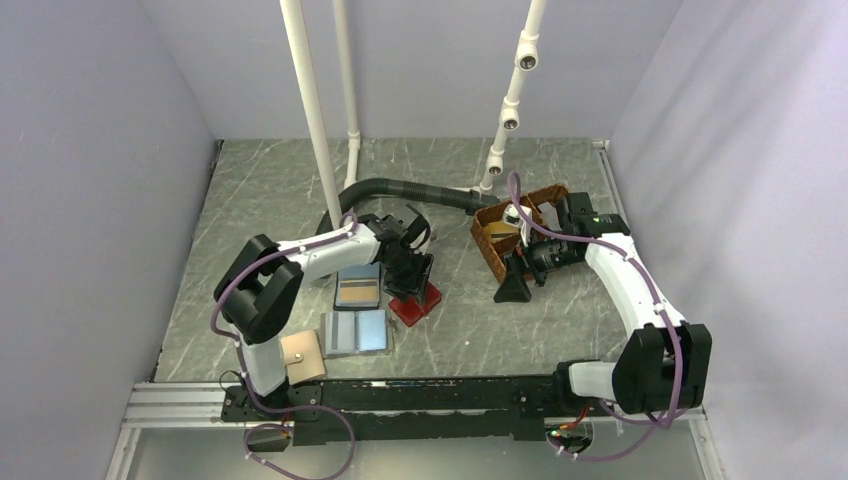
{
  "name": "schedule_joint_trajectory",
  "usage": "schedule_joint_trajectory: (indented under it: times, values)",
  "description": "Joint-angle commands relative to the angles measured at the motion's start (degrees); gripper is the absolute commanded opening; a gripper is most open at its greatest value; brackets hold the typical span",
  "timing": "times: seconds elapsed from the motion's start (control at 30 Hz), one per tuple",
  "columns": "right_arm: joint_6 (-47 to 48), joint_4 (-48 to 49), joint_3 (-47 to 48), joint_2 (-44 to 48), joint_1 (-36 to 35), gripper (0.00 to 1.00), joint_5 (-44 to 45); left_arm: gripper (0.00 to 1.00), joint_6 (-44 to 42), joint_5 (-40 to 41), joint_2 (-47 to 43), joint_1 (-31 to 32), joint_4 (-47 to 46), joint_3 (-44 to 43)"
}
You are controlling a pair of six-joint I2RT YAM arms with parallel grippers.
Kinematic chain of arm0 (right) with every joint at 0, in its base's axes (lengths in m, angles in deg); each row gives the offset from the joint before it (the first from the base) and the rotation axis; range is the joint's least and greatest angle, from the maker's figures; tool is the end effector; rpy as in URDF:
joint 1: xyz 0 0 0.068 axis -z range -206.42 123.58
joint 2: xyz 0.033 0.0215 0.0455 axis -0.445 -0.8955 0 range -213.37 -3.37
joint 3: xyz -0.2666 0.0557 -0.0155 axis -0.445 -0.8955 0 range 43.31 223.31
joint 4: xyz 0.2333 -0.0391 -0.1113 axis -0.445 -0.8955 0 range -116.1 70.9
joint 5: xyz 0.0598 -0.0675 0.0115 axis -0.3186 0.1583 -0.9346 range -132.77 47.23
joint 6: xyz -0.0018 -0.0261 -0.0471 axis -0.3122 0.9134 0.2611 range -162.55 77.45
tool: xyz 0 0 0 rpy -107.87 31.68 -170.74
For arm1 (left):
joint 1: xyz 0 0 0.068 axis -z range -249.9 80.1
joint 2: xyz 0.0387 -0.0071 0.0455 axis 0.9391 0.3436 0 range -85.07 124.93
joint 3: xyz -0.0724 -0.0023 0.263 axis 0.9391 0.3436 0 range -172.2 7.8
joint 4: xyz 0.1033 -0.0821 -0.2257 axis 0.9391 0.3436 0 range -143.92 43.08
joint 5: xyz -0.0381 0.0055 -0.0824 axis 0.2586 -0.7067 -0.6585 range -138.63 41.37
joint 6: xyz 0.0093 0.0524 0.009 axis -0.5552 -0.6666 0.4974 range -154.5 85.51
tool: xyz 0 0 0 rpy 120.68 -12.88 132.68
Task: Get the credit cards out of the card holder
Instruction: Open the card holder at the center of the board.
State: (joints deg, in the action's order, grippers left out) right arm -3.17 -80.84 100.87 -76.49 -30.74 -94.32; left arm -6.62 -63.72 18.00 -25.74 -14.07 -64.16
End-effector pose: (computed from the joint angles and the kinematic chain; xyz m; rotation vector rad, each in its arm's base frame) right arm 0.2139 0.0442 0.2644 -1.0417 2.2419 1.0539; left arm 0.2488 -0.2545 0.1930 0.4853 2.9265 -0.6103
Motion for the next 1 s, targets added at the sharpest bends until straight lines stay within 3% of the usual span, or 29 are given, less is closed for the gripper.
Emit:
schedule_joint_trajectory:
  times: [0.0, 0.3, 0.63, 0.97]
  values:
    - [-0.8, 2.1, -0.4, 0.8, -0.3, 0.99, -1.9, 0.51, -0.7, 1.1, 1.8, -0.2, -1.0, -2.9]
    - [-1.2, 2.1, -0.2, -0.2, -1.0, 0.99, -1.9, 0.45, 0.6, -2.1, 3.5, -0.1, -3.6, -2.5]
    - [-1.1, 2.0, 0.0, -0.8, -1.5, 0.99, -2.0, 0.24, 3.6, -1.5, 4.6, 1.0, -4.0, -1.2]
    - [-1.2, 2.1, -0.1, -0.7, -1.5, 0.99, -1.9, 0.25, 5.6, -3.7, 1.7, 1.5, -4.8, -0.4]
